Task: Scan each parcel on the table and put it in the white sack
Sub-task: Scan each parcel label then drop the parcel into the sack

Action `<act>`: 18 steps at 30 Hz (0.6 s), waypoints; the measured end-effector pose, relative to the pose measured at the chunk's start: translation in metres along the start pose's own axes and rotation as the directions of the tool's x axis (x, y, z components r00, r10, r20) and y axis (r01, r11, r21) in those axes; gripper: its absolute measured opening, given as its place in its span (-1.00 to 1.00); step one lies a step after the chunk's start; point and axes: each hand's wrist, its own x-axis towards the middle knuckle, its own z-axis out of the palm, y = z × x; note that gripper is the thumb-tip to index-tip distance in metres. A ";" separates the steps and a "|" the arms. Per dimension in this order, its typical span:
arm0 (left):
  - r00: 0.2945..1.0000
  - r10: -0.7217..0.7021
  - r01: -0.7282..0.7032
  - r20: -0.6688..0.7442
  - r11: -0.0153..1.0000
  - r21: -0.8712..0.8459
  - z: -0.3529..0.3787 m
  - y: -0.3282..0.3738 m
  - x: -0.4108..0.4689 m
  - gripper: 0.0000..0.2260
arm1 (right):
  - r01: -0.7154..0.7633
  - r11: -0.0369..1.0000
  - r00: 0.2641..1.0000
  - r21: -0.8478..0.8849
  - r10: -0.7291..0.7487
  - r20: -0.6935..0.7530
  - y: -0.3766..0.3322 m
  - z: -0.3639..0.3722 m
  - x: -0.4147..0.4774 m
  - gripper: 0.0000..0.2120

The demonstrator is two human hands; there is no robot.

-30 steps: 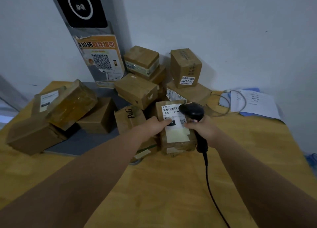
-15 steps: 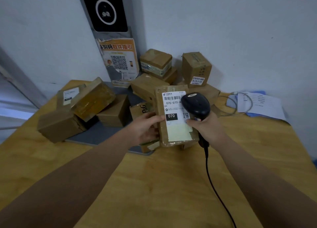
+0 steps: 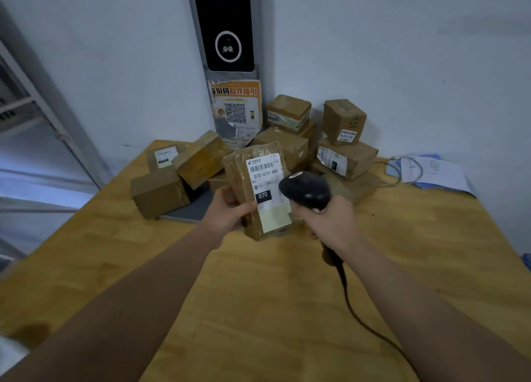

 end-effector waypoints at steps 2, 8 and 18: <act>1.000 0.001 -0.001 -0.031 1.000 -0.010 -0.015 -0.012 -0.010 -0.40 | -0.056 0.993 0.998 0.104 0.056 0.006 -0.007 0.017 -0.021 -0.79; 0.998 -0.032 0.032 -0.054 0.999 -0.003 -0.049 -0.039 -0.036 -0.35 | -0.110 0.977 0.994 0.184 0.109 0.012 -0.011 0.057 -0.069 -0.76; 0.995 -0.076 0.074 -0.064 0.997 -0.034 -0.087 -0.064 -0.057 -0.31 | -0.113 0.972 0.993 0.205 0.116 -0.003 -0.027 0.092 -0.104 -0.78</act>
